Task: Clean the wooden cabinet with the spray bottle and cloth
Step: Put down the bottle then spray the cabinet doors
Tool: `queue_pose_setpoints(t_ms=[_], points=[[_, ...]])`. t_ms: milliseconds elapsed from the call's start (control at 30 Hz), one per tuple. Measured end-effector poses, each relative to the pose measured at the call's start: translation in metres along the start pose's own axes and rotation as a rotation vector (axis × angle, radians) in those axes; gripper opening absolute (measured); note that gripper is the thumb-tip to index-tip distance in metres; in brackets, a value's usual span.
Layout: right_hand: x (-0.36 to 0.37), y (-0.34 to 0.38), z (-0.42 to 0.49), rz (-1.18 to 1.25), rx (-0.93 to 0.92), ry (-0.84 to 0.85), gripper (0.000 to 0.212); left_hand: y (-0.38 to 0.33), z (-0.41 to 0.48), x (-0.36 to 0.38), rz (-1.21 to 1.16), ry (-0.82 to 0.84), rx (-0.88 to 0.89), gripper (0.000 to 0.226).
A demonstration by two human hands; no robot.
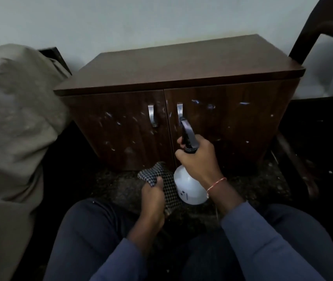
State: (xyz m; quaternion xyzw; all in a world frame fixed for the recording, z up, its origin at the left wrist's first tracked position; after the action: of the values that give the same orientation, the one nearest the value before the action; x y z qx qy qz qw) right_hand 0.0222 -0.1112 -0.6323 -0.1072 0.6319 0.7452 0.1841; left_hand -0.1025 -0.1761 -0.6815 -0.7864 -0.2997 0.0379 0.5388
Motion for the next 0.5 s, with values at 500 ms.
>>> queue_pose_setpoints(t_ms=[500], points=[[0.006,-0.009,-0.009,0.005,-0.027,-0.024,0.019,-0.057,0.025,0.012,-0.306,0.024,0.153,0.024]])
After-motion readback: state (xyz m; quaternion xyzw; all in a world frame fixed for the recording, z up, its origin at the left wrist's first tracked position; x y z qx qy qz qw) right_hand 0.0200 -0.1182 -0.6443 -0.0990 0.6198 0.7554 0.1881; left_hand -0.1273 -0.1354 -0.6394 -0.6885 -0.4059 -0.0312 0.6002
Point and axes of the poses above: each hand's wrist, its own z-axis towards the middle knuckle, its own x-axis out of the palm, y = z × x, the point moved 3 cm from there along z, towards the middle knuckle, and after that the axes turned 14 degrees about -z, right-handed, at the moved point
